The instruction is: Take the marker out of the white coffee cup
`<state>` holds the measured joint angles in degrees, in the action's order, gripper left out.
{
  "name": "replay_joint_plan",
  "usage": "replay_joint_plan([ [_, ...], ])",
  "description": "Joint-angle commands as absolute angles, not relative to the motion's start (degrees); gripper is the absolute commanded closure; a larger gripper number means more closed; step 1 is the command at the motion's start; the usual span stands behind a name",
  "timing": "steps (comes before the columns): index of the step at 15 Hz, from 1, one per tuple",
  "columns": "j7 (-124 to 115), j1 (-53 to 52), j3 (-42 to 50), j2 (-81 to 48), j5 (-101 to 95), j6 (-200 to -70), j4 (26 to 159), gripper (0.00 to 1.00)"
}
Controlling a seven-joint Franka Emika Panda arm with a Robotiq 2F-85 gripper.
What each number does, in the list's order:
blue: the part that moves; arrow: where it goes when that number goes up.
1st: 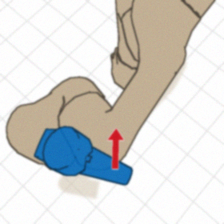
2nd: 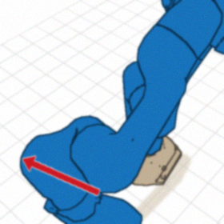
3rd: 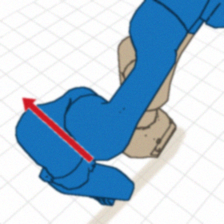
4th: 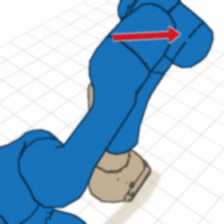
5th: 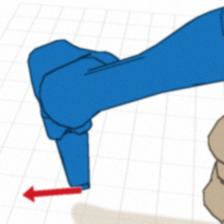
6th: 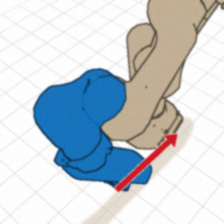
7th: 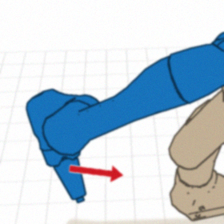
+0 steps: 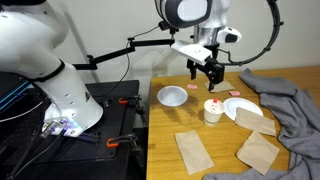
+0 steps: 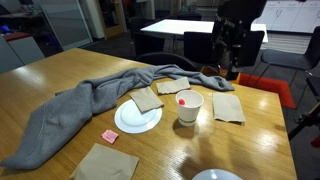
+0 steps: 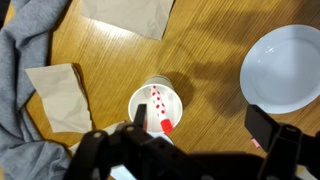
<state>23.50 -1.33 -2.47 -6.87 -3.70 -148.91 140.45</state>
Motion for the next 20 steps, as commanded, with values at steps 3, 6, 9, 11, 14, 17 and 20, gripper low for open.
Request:
replay_joint_plan([
  [3,25.38,-0.72,-3.74,-9.71,-3.42,-149.08,139.03,0.0],
  [6,25.33,-0.62,-4.02,-11.25,-3.49,-149.48,138.29,0.0],
  [9,25.33,-0.61,-4.03,-11.32,-3.5,-149.5,138.12,0.0],
  [11,25.7,-0.67,-3.76,-12.07,-4.61,-149.85,137.63,0.0],
  [14,26.89,-0.44,-3.18,-14.15,-8.03,-152.01,137.03,0.0],
  [17,28.6,0.58,-3.02,-16.36,-10.79,-156.36,136.91,0.0],
  [20,32.99,3.13,-4.42,-18.89,-9.72,-162.0,136.71,0.0],
])
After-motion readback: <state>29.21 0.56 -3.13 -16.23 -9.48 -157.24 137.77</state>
